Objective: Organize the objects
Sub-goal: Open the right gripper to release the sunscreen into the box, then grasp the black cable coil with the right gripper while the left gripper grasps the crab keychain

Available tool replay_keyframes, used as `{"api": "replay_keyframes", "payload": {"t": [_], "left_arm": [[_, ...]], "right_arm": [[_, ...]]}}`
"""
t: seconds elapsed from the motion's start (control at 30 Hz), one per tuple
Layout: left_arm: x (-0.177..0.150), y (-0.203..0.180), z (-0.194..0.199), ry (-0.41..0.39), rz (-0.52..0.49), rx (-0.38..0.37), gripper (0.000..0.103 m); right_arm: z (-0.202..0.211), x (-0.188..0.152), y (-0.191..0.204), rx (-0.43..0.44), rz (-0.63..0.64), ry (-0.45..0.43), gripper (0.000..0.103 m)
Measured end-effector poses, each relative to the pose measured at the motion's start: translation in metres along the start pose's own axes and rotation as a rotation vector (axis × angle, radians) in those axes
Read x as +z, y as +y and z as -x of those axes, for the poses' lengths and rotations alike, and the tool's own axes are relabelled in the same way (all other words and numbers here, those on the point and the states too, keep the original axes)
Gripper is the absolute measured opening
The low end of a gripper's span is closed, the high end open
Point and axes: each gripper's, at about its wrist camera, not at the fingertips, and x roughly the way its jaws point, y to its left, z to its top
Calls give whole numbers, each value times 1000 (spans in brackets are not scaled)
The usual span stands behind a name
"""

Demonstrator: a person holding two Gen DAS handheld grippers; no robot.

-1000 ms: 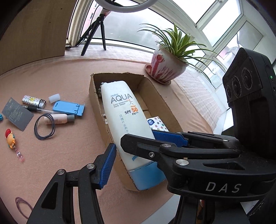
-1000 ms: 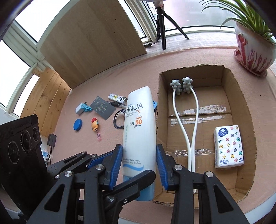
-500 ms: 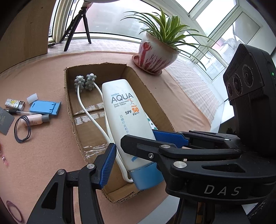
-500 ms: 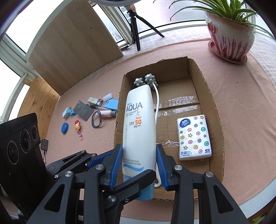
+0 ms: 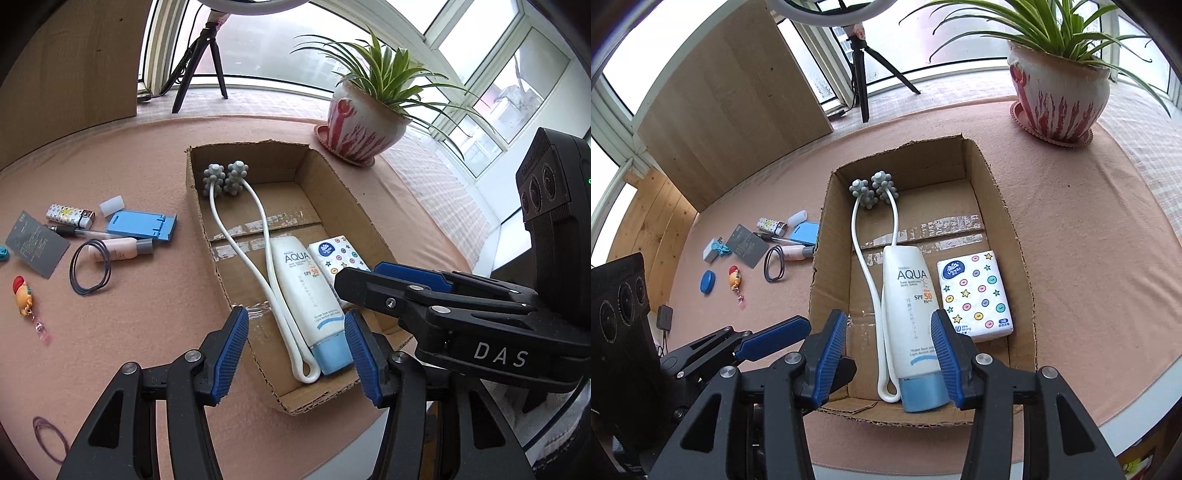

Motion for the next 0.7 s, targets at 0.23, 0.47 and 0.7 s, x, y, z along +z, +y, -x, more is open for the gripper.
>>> {"api": "replay_keyframes", "payload": {"t": [0.23,0.47,0.7], "left_arm": [[-1,43,26,-23,85,64,61],[-4,102,54,-34,174,150,61],[-6,175,70,-26,274,247,61]], "right_arm": [[2,0,17,1,6,-34,45],[-8,2,53,52,35,-22,45],[-35,3,106,90,103,24,45]]}}
